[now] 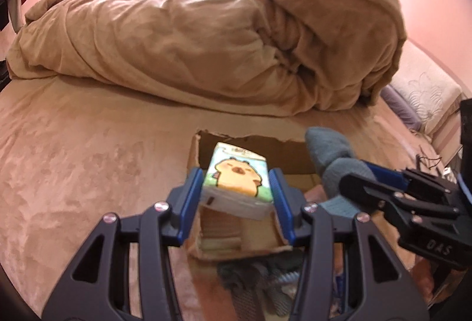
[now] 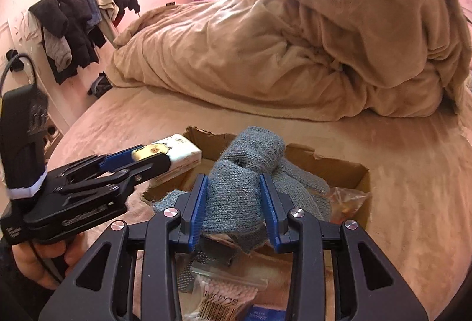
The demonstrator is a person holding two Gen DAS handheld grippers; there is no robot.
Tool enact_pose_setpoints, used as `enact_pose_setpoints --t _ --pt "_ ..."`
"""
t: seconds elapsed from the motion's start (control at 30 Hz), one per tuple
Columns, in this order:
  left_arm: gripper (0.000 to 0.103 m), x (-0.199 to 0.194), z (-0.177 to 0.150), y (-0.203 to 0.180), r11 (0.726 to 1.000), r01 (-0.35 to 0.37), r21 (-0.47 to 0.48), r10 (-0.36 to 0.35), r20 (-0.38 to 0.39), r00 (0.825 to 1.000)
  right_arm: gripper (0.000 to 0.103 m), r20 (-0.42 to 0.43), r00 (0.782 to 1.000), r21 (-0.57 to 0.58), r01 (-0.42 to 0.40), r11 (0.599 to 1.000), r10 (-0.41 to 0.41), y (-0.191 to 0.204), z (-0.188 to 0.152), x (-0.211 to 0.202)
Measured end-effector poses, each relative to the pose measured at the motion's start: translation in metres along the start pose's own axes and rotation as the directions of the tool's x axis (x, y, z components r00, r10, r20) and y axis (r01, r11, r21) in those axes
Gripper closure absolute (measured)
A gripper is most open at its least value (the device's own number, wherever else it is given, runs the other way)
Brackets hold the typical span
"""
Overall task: Organize objects
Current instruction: 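Lift the duck pack and gloves and carry both over the box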
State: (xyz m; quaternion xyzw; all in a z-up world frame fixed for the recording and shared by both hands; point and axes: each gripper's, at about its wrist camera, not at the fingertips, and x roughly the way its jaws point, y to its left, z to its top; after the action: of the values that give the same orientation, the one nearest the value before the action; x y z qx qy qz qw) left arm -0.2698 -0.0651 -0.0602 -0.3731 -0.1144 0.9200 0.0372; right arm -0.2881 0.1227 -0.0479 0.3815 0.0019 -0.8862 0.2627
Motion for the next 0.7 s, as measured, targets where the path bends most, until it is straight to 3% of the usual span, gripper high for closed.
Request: enact_pose_setpoints --t 0.17,0.33,0.5,0.7 --pt "0.053 0.018 0.0 0.007 0.999 -0.033 -0.012 0.033 -0.016 0.999 0.065 -0.008 1.0 0.018 -0.011 1.0 0.011 -0.008 0.0 0.015" --pt "0.033 0.022 -0.009 0.012 0.997 -0.055 -0.049 0.054 -0.04 0.998 0.065 -0.026 0.999 0.028 -0.03 0.999 0.031 -0.012 -0.003 0.033" --pt "0.033 -0.002 -0.011 0.019 0.995 -0.069 -0.078 0.071 0.013 0.997 0.065 -0.064 0.996 0.061 -0.065 0.996 0.069 -0.012 -0.008 0.059" --pt "0.033 -0.012 -0.018 0.038 0.992 -0.085 -0.093 0.085 0.005 0.996 0.064 -0.1 0.993 0.051 -0.06 0.997 0.065 0.004 -0.016 0.081"
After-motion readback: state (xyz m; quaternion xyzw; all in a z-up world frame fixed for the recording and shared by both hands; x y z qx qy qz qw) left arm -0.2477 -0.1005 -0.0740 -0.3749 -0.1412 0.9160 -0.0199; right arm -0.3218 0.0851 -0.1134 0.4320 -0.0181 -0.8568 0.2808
